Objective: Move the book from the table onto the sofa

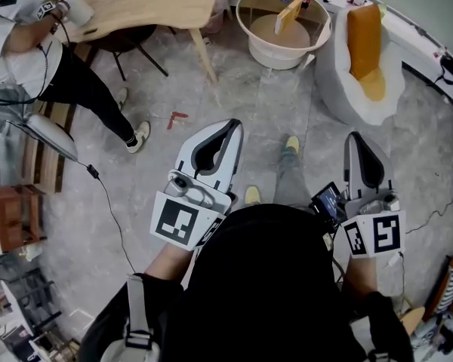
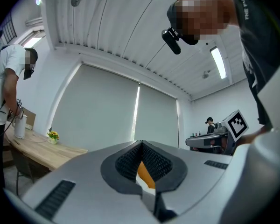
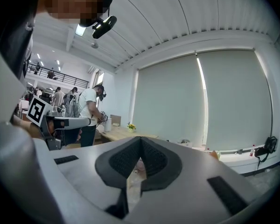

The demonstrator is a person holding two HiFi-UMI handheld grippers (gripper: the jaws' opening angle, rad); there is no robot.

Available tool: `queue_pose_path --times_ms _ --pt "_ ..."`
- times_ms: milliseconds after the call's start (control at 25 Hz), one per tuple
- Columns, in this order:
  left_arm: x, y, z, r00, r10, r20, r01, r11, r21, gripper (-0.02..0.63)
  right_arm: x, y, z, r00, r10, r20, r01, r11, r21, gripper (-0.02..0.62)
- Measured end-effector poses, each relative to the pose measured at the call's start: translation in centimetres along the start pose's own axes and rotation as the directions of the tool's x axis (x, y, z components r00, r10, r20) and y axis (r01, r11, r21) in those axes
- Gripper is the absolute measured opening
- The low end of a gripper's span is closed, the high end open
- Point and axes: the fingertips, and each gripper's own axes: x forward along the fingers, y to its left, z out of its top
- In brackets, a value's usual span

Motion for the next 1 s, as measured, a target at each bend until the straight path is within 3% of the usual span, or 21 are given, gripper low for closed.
queue_pose_path --times_ms 320,1000 --pt "2.0 -0.5 -0.3 1.0 -0.005 -0.011 0.005 0.999 0.037 0.003 1.2 -2.1 -0.4 1.0 0.001 0.019 -0.001 1.0 -0.001 0.009" --pt "13.8 1.5 -3.7 0.996 -0.033 -0.088 0.036 0.999 0.032 0.003 8.4 -11.8 -2.6 0.999 -0.023 -0.025 0.024 0.999 0.042 0.009"
